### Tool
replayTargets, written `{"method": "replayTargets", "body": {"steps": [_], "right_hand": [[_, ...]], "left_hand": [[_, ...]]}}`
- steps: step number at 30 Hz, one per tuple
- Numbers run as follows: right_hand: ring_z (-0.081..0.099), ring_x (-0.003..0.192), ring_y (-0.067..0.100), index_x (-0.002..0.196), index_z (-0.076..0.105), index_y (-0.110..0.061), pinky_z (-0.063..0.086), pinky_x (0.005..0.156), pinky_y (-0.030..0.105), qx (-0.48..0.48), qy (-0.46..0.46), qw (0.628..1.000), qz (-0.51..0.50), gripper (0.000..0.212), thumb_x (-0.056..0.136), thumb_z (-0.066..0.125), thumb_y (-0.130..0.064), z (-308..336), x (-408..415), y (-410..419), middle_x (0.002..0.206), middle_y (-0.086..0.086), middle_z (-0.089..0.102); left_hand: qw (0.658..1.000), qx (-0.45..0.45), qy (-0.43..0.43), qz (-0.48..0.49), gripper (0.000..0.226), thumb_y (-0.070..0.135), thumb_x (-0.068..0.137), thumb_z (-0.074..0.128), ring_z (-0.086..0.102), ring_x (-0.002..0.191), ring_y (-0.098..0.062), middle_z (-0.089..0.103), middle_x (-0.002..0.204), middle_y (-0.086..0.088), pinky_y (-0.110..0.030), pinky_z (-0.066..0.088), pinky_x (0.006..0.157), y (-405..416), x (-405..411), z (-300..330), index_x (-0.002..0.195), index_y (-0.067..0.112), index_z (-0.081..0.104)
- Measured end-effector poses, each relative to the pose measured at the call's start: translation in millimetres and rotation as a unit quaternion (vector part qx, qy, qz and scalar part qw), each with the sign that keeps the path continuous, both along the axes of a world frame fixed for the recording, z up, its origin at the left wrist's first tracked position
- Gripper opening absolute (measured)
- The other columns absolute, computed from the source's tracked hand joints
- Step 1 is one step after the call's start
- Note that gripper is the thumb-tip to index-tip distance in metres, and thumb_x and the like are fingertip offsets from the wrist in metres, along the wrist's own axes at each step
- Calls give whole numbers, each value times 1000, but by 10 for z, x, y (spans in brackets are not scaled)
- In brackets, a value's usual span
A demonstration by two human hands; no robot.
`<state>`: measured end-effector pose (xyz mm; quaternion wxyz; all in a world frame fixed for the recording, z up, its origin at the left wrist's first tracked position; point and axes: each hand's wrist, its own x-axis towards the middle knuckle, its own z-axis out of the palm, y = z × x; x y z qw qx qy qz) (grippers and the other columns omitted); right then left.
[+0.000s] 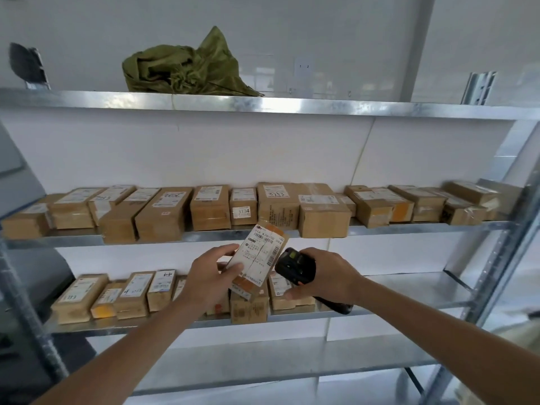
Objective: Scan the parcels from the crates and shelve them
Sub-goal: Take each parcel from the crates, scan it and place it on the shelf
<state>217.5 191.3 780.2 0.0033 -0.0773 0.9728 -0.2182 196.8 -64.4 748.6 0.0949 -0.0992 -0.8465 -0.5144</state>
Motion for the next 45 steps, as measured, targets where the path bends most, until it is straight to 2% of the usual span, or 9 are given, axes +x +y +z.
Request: {"method": "replayTargets", "body": {"steps": [6, 12, 16, 19, 22, 28, 34, 41, 45], "right_hand": [[61, 109, 6, 137, 53, -39, 55, 95, 27, -124, 55, 991, 17, 76, 72, 91, -44, -143, 169, 347, 131, -17, 65], [63, 109, 8, 142, 47, -42, 55, 88, 24, -97, 98, 990, -33, 77, 76, 86, -47, -436, 395, 1046, 134, -20, 64], [63, 99, 6, 141, 50, -41, 57, 84, 22, -106, 74, 990, -59, 75, 75, 86, -41, -618, 431, 1513, 125, -17, 69], [66, 101, 8, 140, 52, -41, 59, 88, 27, -98, 55, 991, -72, 75, 74, 86, -41, -745, 368, 1817, 122, -18, 71], [66, 101, 8, 139, 54, -41, 59, 90, 32, -87, 36, 992, -80, 74, 71, 85, -43, -911, 212, 2075, 119, -17, 72], [67, 95, 7, 136, 48, -50, 60, 85, 37, -72, 2, 993, -96, 84, 57, 79, -47, -1377, -323, 2536, 106, -19, 74], [68, 90, 7, 134, 51, -51, 60, 80, 36, -85, -32, 991, -102, 85, 54, 77, -43, -1939, -1066, 2858, 99, -19, 74], [67, 89, -1, 135, 55, -47, 60, 82, 29, -98, -60, 988, -103, 82, 57, 78, -35, -2667, -1658, 3159, 97, -23, 73], [68, 89, 0, 132, 51, -48, 61, 83, 30, -100, -71, 988, -92, 83, 54, 77, -34, -3098, -1897, 3342, 99, -23, 74]], "left_hand": [[995, 68, -57, -41, 35, 30, 95, 68, 74, 94, -16, 71, 118, 10, -42, 64, 77, 737, 45, -93, 129, 35, 60], [981, 136, -103, -94, 35, 20, 90, 75, 74, 94, -15, 71, 117, 11, -37, 64, 74, 1593, 117, -275, 122, 34, 66], [964, 112, -155, -186, 51, 11, 83, 81, 71, 105, -14, 73, 117, 12, -36, 61, 88, 1942, 70, -430, 124, 39, 67], [961, 97, -152, -212, 56, 6, 77, 85, 71, 102, -7, 75, 115, 10, -18, 58, 75, 2176, -55, -564, 124, 30, 68], [957, 94, -148, -230, 56, 7, 69, 90, 72, 102, -12, 77, 111, 6, -19, 58, 75, 2421, -237, -765, 118, 26, 71], [963, 56, -135, -228, 55, 17, 69, 91, 74, 99, -16, 77, 107, 7, -35, 61, 84, 2850, -796, -1282, 119, 31, 73], [966, 48, -145, -208, 65, 28, 65, 92, 73, 99, -12, 77, 107, 10, -40, 61, 85, 3191, -1479, -1884, 126, 27, 69], [969, 49, -165, -176, 73, 8, 65, 92, 71, 103, -8, 77, 107, 11, -27, 60, 83, 3527, -2006, -2670, 129, 28, 63], [972, 41, -170, -158, 71, 8, 66, 92, 71, 100, -6, 75, 104, 20, -33, 61, 82, 3751, -2168, -3074, 114, 48, 59]]}}
